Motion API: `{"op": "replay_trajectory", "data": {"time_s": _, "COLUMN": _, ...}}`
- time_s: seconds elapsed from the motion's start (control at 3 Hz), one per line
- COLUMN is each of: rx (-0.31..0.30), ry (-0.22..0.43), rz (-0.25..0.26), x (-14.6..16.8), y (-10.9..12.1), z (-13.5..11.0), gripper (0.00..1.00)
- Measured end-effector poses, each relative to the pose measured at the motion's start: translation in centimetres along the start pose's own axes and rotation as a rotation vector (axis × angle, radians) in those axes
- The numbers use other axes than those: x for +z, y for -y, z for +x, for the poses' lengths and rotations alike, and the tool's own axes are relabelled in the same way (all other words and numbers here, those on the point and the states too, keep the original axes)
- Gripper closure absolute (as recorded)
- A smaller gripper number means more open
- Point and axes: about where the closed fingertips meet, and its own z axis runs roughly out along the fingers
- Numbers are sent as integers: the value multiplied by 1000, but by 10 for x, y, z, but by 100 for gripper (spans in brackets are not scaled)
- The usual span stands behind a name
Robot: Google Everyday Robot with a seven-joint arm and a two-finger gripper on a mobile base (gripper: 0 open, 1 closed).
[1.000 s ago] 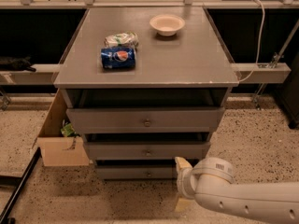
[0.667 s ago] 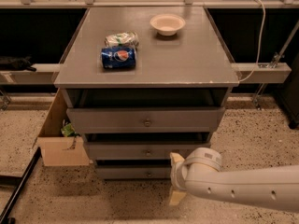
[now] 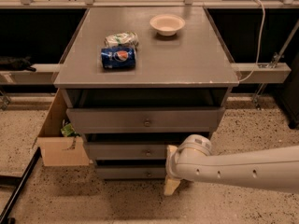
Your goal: Open middle drawer
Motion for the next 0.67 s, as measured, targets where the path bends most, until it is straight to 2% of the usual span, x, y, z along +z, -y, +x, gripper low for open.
{"op": "replay_trajectory", "data": {"time_s": 0.33, "rx": -7, "ry": -58, "rz": 47, "x": 7, "y": 14, "z": 4, "gripper": 0}}
{"op": "replay_trajectory", "data": {"time_s": 0.67, "rx": -12, "ry": -53, "rz": 62, "x": 7, "y": 17, "z": 4, "gripper": 0}}
